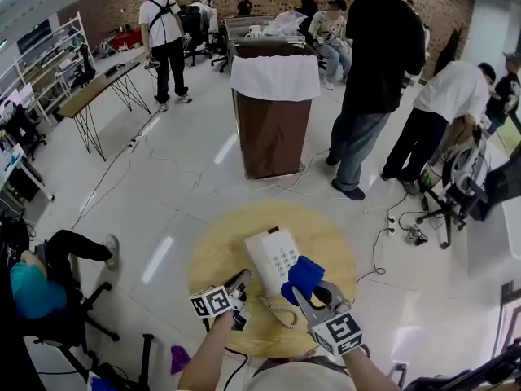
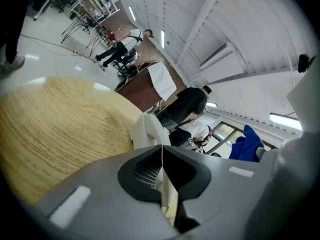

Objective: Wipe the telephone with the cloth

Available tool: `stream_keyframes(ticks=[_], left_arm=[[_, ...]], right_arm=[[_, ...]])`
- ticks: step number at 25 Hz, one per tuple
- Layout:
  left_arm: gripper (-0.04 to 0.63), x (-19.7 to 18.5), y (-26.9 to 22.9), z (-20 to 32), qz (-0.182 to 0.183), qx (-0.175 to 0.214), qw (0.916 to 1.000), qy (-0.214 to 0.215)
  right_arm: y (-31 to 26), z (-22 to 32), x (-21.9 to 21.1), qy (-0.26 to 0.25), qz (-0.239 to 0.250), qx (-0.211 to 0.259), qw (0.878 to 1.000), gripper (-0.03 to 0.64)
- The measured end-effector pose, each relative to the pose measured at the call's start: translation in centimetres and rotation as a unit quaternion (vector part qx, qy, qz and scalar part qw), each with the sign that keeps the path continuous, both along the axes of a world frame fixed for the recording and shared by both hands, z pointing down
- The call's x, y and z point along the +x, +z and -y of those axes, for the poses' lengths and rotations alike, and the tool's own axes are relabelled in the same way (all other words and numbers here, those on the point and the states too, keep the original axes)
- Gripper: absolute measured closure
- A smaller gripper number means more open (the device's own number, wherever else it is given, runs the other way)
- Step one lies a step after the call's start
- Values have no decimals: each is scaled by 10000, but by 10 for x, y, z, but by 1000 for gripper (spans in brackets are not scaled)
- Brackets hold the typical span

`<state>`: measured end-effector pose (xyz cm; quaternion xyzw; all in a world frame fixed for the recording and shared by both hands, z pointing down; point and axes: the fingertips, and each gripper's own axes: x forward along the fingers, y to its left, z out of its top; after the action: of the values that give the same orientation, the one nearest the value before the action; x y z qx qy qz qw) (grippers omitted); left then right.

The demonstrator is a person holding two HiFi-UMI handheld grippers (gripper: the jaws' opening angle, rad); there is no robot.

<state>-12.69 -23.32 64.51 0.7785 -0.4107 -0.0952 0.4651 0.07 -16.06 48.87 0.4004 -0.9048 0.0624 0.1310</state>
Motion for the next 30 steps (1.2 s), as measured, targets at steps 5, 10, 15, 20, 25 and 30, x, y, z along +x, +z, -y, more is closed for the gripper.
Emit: stream_keyframes(ticks=[5,10,15,20,25,30], left_arm=[[595,6,-50,-14,348,697,9969,-81],[595,22,-104,-37,599,1304,9894,-201],[595,46,-153,-72,1045,1901,9759,-227],[595,79,-183,-110,1369,2315,9630,-154],[595,104,-198,-148,1580,2560,9535,-162],[595,123,-209,-183,1772,2739,9447,-319]], right_arm=[[-9,-8,-1,-125,25,49,9999,546],[-20,-22,4,-252,92,153,9995,546],[-31,-46,18,-321,237,292,9988,546],[-43,-78,32,-422,314,405,9978,546],[-46,-112,48,-483,375,488,9969,546],[-43,-143,67,-527,374,471,9968,546]])
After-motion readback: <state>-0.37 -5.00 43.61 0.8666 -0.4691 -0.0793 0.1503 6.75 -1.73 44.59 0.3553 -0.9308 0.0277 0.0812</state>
